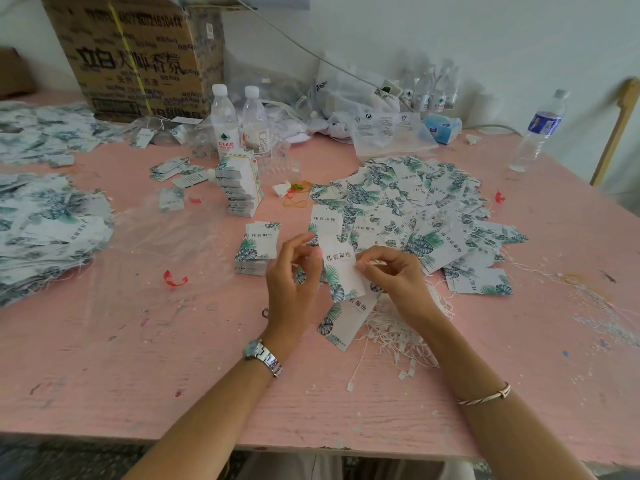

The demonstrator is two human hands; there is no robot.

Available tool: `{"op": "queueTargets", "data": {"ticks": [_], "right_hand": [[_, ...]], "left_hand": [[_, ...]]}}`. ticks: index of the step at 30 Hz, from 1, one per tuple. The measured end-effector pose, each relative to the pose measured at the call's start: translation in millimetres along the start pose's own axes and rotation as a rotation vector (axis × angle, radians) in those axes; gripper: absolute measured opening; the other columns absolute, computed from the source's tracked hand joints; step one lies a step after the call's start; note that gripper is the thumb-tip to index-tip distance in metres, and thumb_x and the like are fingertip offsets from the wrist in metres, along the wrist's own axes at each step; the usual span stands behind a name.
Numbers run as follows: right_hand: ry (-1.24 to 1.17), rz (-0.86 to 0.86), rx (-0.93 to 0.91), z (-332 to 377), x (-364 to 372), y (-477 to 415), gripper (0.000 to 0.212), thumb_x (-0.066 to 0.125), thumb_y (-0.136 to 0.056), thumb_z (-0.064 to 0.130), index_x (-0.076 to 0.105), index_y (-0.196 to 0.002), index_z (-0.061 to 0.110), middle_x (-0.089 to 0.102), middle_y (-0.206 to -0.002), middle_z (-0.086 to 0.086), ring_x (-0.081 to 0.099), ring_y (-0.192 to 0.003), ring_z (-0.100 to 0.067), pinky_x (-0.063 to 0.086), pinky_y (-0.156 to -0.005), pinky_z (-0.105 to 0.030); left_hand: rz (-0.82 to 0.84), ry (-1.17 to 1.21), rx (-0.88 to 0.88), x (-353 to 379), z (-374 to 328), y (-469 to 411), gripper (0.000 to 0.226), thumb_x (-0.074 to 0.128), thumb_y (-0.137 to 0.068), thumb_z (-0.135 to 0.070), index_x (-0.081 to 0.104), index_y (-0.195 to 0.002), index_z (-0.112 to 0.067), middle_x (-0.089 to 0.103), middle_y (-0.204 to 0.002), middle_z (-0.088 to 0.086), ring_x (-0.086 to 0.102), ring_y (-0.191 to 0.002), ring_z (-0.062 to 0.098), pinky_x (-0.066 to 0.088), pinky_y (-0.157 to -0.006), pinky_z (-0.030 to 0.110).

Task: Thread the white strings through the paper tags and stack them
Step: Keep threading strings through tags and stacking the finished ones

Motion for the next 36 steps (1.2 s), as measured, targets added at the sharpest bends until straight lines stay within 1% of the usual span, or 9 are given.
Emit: {"op": "queueTargets", "data": {"ticks": [3,6,8,11,14,20,25,30,36], "right_hand": [[0.005,0.004,-0.013,2.4,1.0,0.3,0.015,0.071,-0.087,0.004,0.075,-0.08,0.016,0.07,-0.087,-0.003,0.05,-0.076,-0.031,0.041,-0.06,-0.021],[0.018,0.011,-0.012,2.4,2.0,0.7,0.013,0.068,-0.088,0.0,0.072,-0.081,0.01,0.07,-0.085,-0.004,0.049,-0.074,-0.031,0.04,-0.058,-0.022],[0.029,0.017,-0.014,1.7,1.9,1.0,0.01,0.069,-0.088,-0.001,0.072,-0.082,0.007,0.071,-0.086,-0.005,0.052,-0.073,-0.03,0.042,-0.057,-0.022],[0.032,0.024,-0.025,1.2,1.9,-0.2,0.012,0.07,-0.089,0.003,0.073,-0.082,0.012,0.071,-0.088,-0.005,0.056,-0.067,-0.023,0.044,-0.056,-0.018],[-0.006,-0.038,0.026,-6.4,-7.6,-2.5,0.006,0.069,-0.089,0.019,0.073,-0.083,0.02,0.063,-0.086,-0.009,0.041,-0.058,-0.011,0.03,-0.049,-0.02],[-0.101,0.028,0.094,-13.3,-3.0,-2.6,0.01,0.07,-0.089,0.027,0.072,-0.091,0.018,0.071,-0.088,-0.006,0.065,-0.074,-0.019,0.051,-0.059,-0.026],[-0.068,0.085,0.089,-11.2,6.5,0.7,0.012,0.06,-0.097,0.016,0.072,-0.098,0.014,0.073,-0.091,-0.01,0.069,-0.078,-0.021,0.055,-0.063,-0.028],[-0.083,0.115,0.085,-5.3,9.5,2.8,0.022,0.056,-0.095,0.01,0.073,-0.095,0.023,0.072,-0.084,-0.002,0.068,-0.071,-0.013,0.053,-0.057,-0.022],[-0.035,0.133,0.078,-4.0,11.6,3.2,0.018,0.057,-0.094,0.014,0.072,-0.093,0.024,0.07,-0.081,0.001,0.066,-0.067,-0.012,0.052,-0.055,-0.022]], "left_hand": [[0.042,0.034,0.008,4.7,-2.2,1.6,0.028,0.054,-0.099,-0.029,0.067,-0.122,-0.02,0.058,-0.07,-0.01,0.05,-0.059,0.014,0.041,-0.055,0.033],[0.068,0.057,-0.022,7.6,-1.5,2.6,0.027,0.051,-0.1,-0.032,0.068,-0.12,-0.027,0.059,-0.067,0.007,0.052,-0.064,0.038,0.043,-0.058,0.049],[0.075,0.09,-0.047,8.9,-1.6,3.2,0.02,0.055,-0.1,-0.032,0.069,-0.114,-0.032,0.067,-0.073,0.001,0.061,-0.069,0.032,0.048,-0.061,0.045],[0.053,0.15,-0.112,8.3,6.5,1.7,0.017,0.069,-0.095,-0.02,0.072,-0.106,-0.033,0.075,-0.088,-0.008,0.069,-0.083,0.012,0.053,-0.071,0.024],[0.043,0.216,-0.171,8.5,15.5,-0.5,0.017,0.071,-0.092,-0.016,0.072,-0.099,-0.031,0.075,-0.085,-0.011,0.069,-0.081,0.007,0.053,-0.072,0.019],[0.178,0.299,-0.182,26.8,12.5,2.2,0.015,0.071,-0.091,-0.02,0.074,-0.103,-0.028,0.077,-0.097,0.0,0.069,-0.088,0.019,0.056,-0.076,0.037],[0.258,0.274,-0.19,35.3,10.5,6.7,0.022,0.074,-0.089,-0.014,0.074,-0.106,-0.028,0.077,-0.098,0.005,0.066,-0.093,0.04,0.051,-0.081,0.06],[0.308,0.274,-0.183,40.1,5.3,8.6,0.023,0.074,-0.085,-0.029,0.073,-0.108,-0.029,0.075,-0.095,0.011,0.064,-0.092,0.045,0.049,-0.081,0.064],[0.303,0.236,-0.128,39.2,-0.6,8.8,0.025,0.075,-0.088,-0.031,0.064,-0.111,-0.032,0.072,-0.084,0.003,0.065,-0.08,0.033,0.049,-0.069,0.049]]}}
Point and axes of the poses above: each hand's wrist, its own y-axis away from the middle knuckle, its own x-axis out of the palm, z = x × y, the point moved 10 cm from there along -y, towards the middle knuckle
